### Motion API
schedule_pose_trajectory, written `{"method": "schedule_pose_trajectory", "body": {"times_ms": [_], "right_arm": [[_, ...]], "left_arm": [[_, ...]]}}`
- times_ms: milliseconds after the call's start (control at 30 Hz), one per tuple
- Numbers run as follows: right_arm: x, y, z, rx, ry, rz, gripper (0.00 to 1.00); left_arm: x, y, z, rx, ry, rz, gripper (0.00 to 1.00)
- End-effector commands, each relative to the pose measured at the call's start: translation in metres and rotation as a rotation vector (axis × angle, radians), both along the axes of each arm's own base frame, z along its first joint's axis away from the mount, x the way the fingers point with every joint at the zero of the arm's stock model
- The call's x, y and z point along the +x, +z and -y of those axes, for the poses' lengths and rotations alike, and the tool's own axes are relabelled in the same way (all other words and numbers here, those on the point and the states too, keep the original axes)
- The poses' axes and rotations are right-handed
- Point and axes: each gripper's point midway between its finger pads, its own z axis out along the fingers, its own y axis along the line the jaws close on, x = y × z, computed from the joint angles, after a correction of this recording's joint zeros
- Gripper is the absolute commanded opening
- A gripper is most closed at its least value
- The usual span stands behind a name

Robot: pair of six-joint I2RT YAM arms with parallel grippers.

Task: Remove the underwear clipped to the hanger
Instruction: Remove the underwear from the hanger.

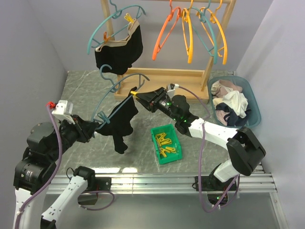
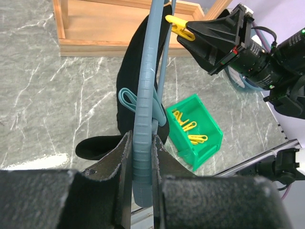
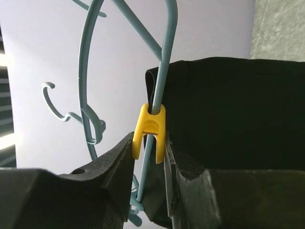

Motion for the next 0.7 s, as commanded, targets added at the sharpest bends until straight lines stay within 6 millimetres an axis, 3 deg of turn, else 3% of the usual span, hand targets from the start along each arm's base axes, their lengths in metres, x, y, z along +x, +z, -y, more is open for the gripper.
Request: {"method": "schedule_pose_trajectory", "body": {"times_ms": [0,467,667], "right_arm": [[-0.010,0.041,0.008,0.071,0.017,0.102,0.00],[-0.025,0.022,0.019,-0.018,0.086,0.103,0.00],[-0.024,0.011,0.024,-0.047,0.103,0.094,0.00]], "left_arm": [[0.007,0.007,-0.007,0.020,0.038,0.051,0.01],[0.012,0.012,-0.021,0.049,0.113,0.069,0.01],[0.010,0.018,-0.010,0.018,0.059,0.084,0.01]]}}
